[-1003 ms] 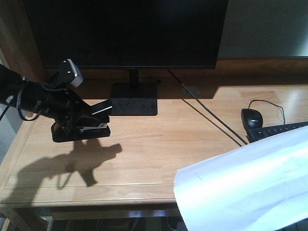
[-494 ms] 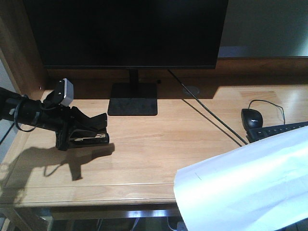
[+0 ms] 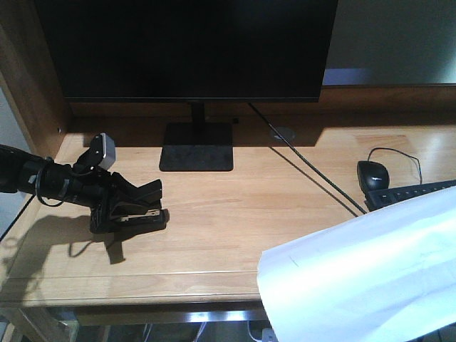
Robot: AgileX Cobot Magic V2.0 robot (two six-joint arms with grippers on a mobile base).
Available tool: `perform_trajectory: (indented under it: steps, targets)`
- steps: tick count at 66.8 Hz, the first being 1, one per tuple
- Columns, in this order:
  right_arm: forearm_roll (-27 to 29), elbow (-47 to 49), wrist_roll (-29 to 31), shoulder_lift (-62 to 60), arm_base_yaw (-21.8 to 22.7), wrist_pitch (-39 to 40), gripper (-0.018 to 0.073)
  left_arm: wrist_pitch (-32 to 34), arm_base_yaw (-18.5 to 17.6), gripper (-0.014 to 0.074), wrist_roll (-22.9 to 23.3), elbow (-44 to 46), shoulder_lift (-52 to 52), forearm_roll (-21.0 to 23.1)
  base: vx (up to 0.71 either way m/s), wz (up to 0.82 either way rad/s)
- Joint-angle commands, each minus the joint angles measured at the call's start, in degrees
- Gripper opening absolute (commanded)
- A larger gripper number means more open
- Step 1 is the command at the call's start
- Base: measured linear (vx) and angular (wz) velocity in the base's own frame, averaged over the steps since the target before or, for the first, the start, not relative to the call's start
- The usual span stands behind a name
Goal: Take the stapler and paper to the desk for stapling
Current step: 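Lower the held stapler onto the desk with the left gripper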
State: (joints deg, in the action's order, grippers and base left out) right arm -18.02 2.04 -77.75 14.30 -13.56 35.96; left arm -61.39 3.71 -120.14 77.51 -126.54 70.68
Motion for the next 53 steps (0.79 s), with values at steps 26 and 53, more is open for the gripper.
perform_trajectory:
  steps: [26,53]
  targets:
    - [0.1,1.5,0.6,0.5,0.0,3.8,-0.0002,-1.2,-0.4,0.0391,1.3,1.7,3.7,2.2,0.00,0.00]
    - [0.1,1.5,0.6,0.5,0.0,3.7,-0.0002,-1.2,-0.3,0.0293,1.7,1.7,12.3,-2.3,0.00,0.00]
